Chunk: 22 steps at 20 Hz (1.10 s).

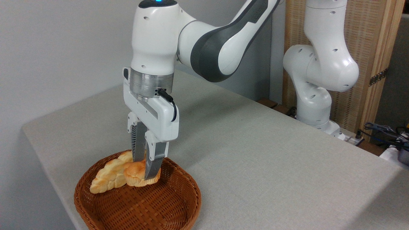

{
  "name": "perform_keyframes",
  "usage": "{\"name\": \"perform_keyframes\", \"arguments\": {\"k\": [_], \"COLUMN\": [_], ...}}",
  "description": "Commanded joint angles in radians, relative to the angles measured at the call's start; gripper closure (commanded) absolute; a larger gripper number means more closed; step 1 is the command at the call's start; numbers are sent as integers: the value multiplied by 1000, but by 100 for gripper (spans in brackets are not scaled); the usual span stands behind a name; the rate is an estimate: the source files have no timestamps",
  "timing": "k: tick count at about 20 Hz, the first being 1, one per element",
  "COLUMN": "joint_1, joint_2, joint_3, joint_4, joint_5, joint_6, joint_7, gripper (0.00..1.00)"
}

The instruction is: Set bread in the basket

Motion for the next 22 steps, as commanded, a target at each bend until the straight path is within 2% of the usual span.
{"name": "perform_keyframes", "arguments": {"k": [1, 8, 11, 13, 18, 22], "joint_1": [-1, -3, -3, -4, -9, -9], "joint_2": [-1, -6, -22, -38, -42, -49], "joint_3": [4, 4, -2, -8, -13, -8], "joint_4": [11, 12, 47, 69, 196, 208], "joint_5": [-16, -16, -11, -10, -4, -2], "joint_6": [9, 9, -5, -76, -353, -411], "joint_7": [-4, -11, -114, -145, -149, -159], "gripper": [0, 0, 0, 0, 0, 0]}}
